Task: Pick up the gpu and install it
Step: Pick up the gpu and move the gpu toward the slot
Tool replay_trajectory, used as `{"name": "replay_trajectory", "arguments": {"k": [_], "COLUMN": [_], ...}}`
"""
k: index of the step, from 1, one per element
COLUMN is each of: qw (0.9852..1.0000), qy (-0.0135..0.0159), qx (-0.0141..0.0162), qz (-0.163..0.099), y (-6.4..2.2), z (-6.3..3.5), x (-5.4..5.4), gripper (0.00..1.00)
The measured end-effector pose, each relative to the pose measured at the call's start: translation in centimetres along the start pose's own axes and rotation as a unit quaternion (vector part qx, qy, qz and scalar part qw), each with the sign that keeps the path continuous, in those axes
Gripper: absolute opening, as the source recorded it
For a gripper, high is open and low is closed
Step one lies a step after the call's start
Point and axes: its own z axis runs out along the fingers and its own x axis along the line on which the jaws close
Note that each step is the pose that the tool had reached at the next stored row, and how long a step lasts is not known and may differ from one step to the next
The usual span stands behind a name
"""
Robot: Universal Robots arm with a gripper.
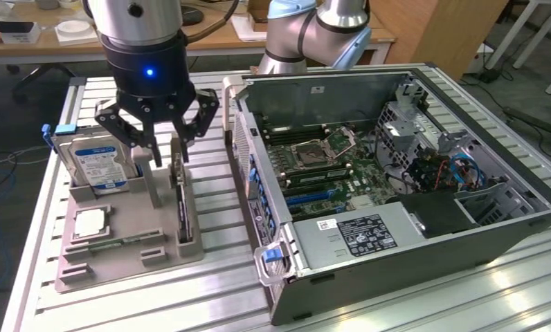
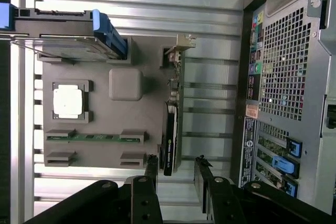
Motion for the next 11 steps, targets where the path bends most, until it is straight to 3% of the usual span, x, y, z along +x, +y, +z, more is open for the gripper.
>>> {"name": "replay_trajectory", "arguments": {"k": [11], "qw": [1.0], "qy": [0.0001], "qx": [0.0], "qz": [0.0], "y": [-0.17], "z": [0.35], "x": [0.02], "gripper": [0.41]}}
